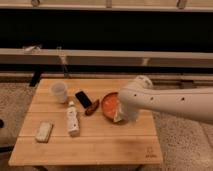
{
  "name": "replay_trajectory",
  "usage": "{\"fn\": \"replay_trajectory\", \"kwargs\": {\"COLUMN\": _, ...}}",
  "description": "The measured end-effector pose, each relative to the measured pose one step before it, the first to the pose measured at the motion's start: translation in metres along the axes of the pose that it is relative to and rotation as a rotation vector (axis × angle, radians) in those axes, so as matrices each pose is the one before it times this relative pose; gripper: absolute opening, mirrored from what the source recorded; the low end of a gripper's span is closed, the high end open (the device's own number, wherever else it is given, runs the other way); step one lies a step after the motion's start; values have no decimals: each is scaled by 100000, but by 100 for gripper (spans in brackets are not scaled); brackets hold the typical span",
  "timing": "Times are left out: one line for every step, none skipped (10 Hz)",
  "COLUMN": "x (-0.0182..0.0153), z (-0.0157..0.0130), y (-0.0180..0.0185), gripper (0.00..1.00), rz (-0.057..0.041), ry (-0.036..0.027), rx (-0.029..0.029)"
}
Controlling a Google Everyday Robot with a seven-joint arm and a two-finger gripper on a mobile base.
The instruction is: Wipe the white sponge on the table
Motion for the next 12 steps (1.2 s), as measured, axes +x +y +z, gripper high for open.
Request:
{"fn": "replay_trajectory", "kwargs": {"x": 795, "z": 239, "y": 2970, "gripper": 65, "rz": -5223, "ry": -713, "rx": 366}}
{"fn": "replay_trajectory", "kwargs": {"x": 597, "z": 158, "y": 1896, "gripper": 65, "rz": -3686, "ry": -407, "rx": 598}}
{"fn": "replay_trajectory", "kwargs": {"x": 858, "z": 76, "y": 2263, "gripper": 65, "rz": -4755, "ry": -492, "rx": 726}}
{"fn": "replay_trajectory", "kwargs": {"x": 942, "z": -95, "y": 1912, "gripper": 65, "rz": -4882, "ry": -328, "rx": 471}}
{"fn": "replay_trajectory", "kwargs": {"x": 469, "z": -87, "y": 1191, "gripper": 65, "rz": -2030, "ry": 21, "rx": -115}}
{"fn": "replay_trajectory", "kwargs": {"x": 390, "z": -199, "y": 823, "gripper": 65, "rz": -1510, "ry": 166, "rx": -401}}
{"fn": "replay_trajectory", "kwargs": {"x": 281, "z": -293, "y": 485, "gripper": 65, "rz": -1866, "ry": -143, "rx": -1549}}
{"fn": "replay_trajectory", "kwargs": {"x": 68, "z": -50, "y": -18, "gripper": 65, "rz": -189, "ry": 75, "rx": -458}}
{"fn": "replay_trajectory", "kwargs": {"x": 12, "z": 1, "y": 137, "gripper": 65, "rz": -278, "ry": 23, "rx": -146}}
{"fn": "replay_trajectory", "kwargs": {"x": 8, "z": 4, "y": 97, "gripper": 65, "rz": -263, "ry": 10, "rx": -78}}
{"fn": "replay_trajectory", "kwargs": {"x": -3, "z": -1, "y": -36, "gripper": 65, "rz": 71, "ry": -10, "rx": 13}}
{"fn": "replay_trajectory", "kwargs": {"x": -13, "z": -2, "y": 12, "gripper": 65, "rz": -46, "ry": -34, "rx": 1}}
